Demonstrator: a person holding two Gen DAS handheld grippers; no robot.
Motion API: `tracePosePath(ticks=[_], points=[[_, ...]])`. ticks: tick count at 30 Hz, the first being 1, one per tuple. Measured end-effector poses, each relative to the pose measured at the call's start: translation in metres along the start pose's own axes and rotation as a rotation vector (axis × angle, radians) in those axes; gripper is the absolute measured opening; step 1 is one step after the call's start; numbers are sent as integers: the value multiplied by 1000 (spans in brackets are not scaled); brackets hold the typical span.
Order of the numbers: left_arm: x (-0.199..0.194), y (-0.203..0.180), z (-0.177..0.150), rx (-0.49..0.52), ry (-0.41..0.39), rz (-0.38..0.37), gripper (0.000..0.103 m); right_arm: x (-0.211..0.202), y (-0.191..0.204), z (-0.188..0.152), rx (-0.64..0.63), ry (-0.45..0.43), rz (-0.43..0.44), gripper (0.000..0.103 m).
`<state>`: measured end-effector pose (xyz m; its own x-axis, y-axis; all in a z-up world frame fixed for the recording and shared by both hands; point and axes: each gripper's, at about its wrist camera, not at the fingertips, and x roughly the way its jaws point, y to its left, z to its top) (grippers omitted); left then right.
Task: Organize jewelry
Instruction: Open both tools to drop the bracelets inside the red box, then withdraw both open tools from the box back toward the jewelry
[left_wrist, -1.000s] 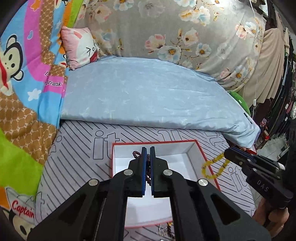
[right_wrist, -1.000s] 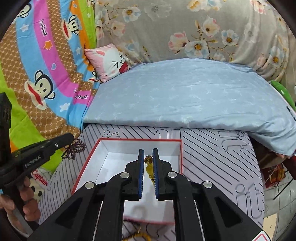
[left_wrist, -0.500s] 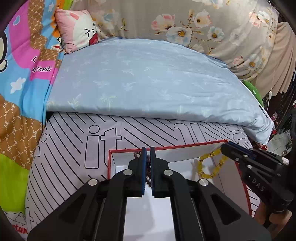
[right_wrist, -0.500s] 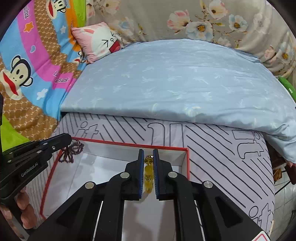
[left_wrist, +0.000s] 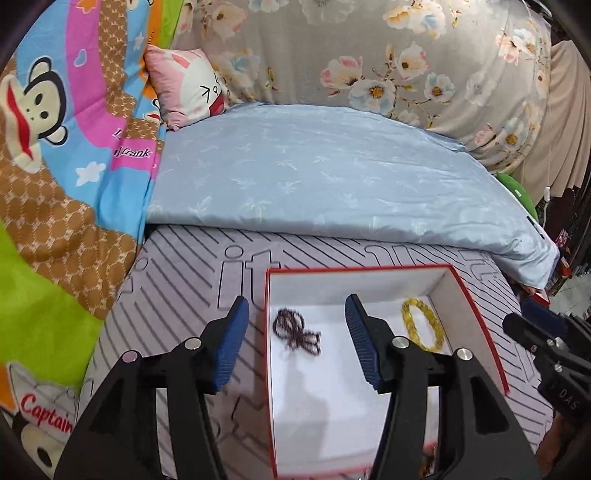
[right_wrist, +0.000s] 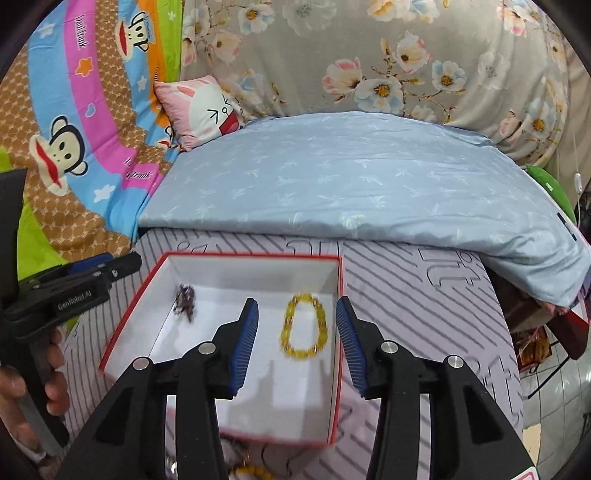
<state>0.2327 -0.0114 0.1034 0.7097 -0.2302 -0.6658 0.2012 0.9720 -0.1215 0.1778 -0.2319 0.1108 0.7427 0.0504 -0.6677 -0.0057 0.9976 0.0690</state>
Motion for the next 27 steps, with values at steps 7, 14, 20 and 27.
tracePosePath(ticks=[7, 14, 20, 27], points=[[-47, 15, -57, -21, 20, 5, 52, -41, 11, -67, -12, 17, -30, 44], [-75, 20, -120, -2, 68, 38, 52, -62, 19, -129, 20, 87, -7, 44], [-82, 17, -176, 25, 138, 74, 52, -76, 18, -169, 50, 120, -5, 44], [-78, 14, -208, 40, 184, 99, 51, -81, 18, -192, 73, 155, 8, 44]])
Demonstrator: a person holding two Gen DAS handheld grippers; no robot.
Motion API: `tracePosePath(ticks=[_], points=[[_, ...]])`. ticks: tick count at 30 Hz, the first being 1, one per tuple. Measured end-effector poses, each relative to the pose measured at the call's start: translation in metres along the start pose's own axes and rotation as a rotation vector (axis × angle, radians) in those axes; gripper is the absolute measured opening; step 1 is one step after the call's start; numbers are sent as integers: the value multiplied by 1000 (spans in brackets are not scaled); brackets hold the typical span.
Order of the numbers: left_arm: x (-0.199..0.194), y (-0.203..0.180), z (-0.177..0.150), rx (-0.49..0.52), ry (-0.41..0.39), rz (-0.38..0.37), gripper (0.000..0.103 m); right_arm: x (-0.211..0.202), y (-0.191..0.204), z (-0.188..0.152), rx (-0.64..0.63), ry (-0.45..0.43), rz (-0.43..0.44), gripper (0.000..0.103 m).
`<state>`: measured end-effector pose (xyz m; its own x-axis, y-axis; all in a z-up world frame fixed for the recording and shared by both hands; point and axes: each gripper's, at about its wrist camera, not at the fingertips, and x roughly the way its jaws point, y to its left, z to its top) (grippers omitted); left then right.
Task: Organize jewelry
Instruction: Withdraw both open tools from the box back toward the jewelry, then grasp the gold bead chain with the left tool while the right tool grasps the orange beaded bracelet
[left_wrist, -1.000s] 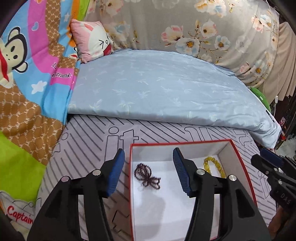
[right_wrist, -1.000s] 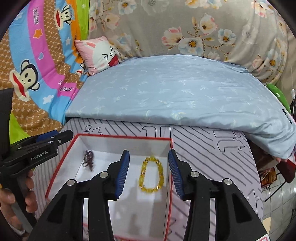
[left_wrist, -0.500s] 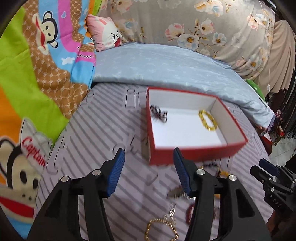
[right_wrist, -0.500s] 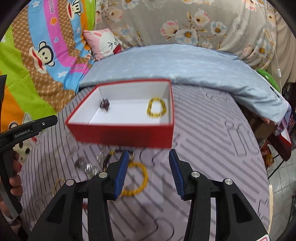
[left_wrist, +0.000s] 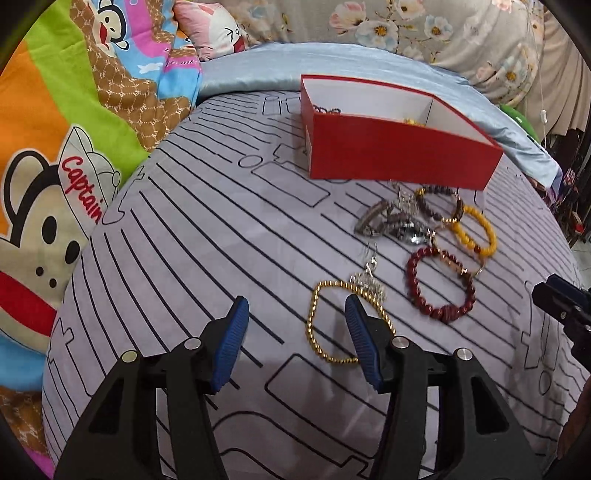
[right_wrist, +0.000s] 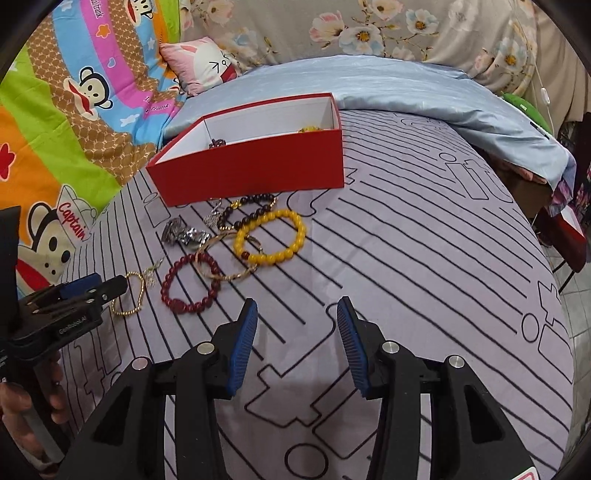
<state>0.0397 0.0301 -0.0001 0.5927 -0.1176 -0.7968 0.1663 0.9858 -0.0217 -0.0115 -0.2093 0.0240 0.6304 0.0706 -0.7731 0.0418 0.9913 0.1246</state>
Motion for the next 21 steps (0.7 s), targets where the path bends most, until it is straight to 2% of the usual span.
tracePosePath(ticks=[6, 9, 11, 15, 17, 21], points=[[3, -5, -6, 16, -10, 13, 48, 2, 4, -6, 2, 13, 11, 44], [2, -7, -7, 27, -23, 12, 42, 4, 6, -7, 3, 16, 17, 44], [2, -9, -7, 36, -29, 8, 31, 6, 8, -7, 3, 18, 22, 44], [2, -12, -6, 47, -35, -12, 17, 11, 11, -8, 2, 26, 27, 44], [2, -11, -6, 43, -36, -23, 4, 12, 12, -8, 3, 27, 30, 44], [1, -8, -4, 27, -34, -58, 3, 16, 12, -4, 10, 30, 38, 44]])
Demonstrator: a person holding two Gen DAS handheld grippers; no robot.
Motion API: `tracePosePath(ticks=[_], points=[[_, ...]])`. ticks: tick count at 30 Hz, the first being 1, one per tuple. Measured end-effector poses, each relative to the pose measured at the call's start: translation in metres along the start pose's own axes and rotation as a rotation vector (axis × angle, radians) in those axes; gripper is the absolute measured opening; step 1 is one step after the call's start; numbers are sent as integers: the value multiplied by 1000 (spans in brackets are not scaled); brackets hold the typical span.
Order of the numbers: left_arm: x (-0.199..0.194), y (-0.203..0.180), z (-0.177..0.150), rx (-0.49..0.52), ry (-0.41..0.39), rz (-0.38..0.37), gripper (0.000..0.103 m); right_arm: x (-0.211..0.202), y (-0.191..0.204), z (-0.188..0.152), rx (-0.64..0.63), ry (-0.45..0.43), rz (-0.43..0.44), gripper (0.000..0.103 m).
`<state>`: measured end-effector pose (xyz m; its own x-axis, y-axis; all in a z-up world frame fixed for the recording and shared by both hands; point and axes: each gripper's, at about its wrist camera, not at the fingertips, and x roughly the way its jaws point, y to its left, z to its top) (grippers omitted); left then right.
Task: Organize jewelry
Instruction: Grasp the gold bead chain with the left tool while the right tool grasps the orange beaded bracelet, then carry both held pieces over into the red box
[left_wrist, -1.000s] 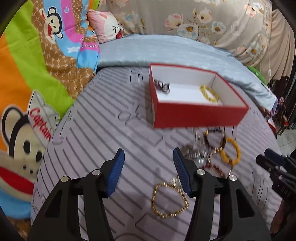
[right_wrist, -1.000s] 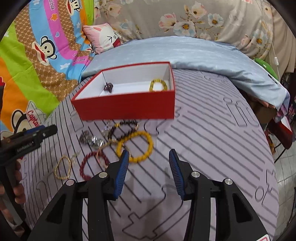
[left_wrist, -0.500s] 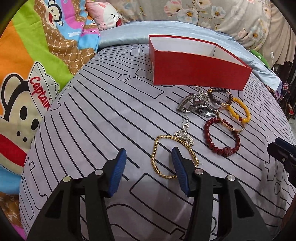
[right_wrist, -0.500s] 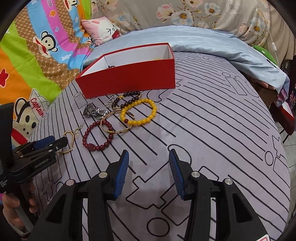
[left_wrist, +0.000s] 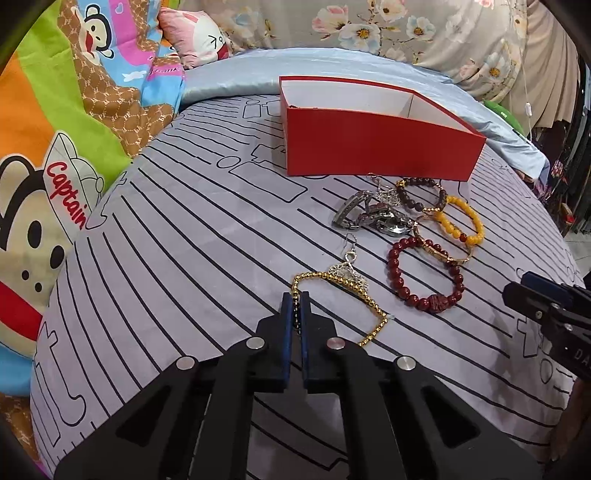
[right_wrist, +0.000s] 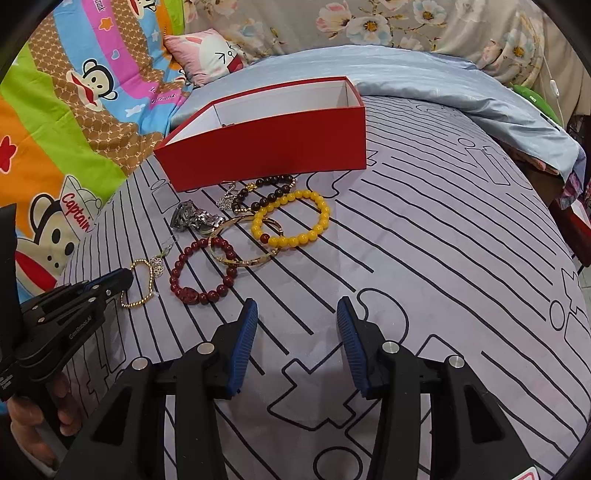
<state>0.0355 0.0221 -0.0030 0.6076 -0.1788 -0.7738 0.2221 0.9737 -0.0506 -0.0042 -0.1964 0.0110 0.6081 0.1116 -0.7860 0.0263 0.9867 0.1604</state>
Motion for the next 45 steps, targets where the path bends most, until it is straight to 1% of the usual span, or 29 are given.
tracePosePath(ticks=[3, 6, 11, 14, 16, 18, 23, 25, 26, 27, 28, 35, 39, 45], points=[[-5, 2, 1, -23, -9, -22, 3, 2, 0, 8, -4, -6, 2, 44], [-8, 3, 2, -44, -15, -41, 3, 3, 1, 20, -12, -31, -10, 44], [-5, 6, 1, -70, -15, -45, 3, 16, -6, 40, 36, -40, -5, 41], [-1, 9, -2, -83, -4, -48, 3, 25, -10, 48, 51, -35, -23, 33], [-1, 9, -2, -84, -6, -49, 3, 33, -13, 55, 63, -24, -37, 31], [-1, 9, -2, -83, -4, -48, 3, 40, -14, 59, 71, -12, -43, 26], [0, 9, -2, -85, -5, -51, 3, 53, -11, 60, 51, 5, -74, 20], [0, 9, -2, -83, -5, -51, 3, 53, -9, 59, 33, -2, -97, 14], [0, 9, -2, -83, -5, -51, 3, 54, -7, 59, 23, -2, -104, 10], [0, 9, -2, -83, -5, -52, 3, 53, -6, 58, 19, -3, -104, 9], [0, 9, -2, -83, -5, -56, 3, 53, -6, 57, 20, -2, -101, 7], [-5, 11, -2, -97, -8, -87, 3, 38, -14, 53, 59, -13, -55, 7], [-16, 12, 2, -118, -13, -121, 3, 19, -15, 55, 71, -48, -43, 7], [-43, 5, 13, -102, -54, -152, 3, -10, -18, 60, 96, -97, -16, 7]])
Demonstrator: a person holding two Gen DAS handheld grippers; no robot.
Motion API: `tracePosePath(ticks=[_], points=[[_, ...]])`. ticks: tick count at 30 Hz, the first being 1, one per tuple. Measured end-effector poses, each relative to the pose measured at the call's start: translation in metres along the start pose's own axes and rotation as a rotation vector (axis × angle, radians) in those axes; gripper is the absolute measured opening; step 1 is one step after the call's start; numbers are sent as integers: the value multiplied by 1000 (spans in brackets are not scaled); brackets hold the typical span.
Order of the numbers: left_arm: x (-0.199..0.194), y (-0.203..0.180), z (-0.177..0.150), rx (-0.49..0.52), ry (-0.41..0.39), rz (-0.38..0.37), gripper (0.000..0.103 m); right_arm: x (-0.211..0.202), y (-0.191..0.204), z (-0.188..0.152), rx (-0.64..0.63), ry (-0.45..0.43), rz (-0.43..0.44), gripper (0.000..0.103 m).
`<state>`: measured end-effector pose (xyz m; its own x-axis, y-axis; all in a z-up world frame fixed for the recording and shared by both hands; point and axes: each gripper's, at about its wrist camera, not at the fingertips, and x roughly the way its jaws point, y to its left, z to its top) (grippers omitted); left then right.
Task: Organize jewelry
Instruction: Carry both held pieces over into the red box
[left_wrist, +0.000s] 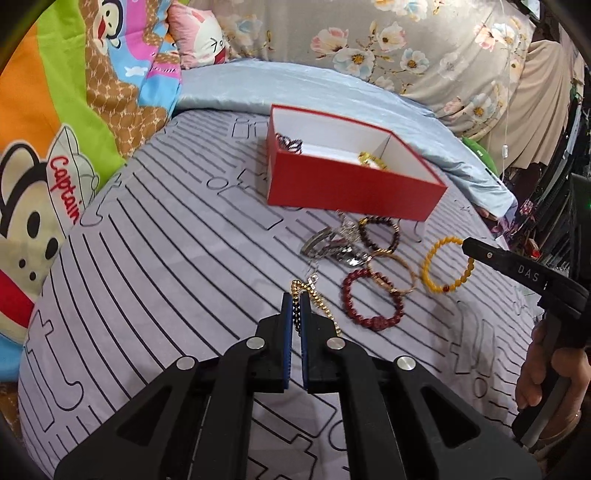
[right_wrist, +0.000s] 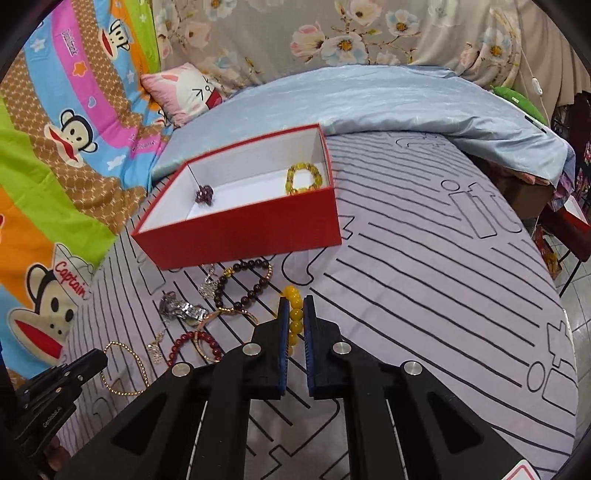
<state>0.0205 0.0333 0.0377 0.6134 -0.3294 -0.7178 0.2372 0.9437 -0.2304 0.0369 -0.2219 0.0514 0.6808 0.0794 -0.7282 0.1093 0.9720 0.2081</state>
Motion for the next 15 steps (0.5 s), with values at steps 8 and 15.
tracePosePath(ticks=[8, 15], points=[[-25, -20, 32, 43, -66, -34, 3, -28, 1, 18, -23, -64, 16, 7], [-26, -37, 87, 97, -149, -28, 3, -30, 12, 53, -69, -103, 54, 7]])
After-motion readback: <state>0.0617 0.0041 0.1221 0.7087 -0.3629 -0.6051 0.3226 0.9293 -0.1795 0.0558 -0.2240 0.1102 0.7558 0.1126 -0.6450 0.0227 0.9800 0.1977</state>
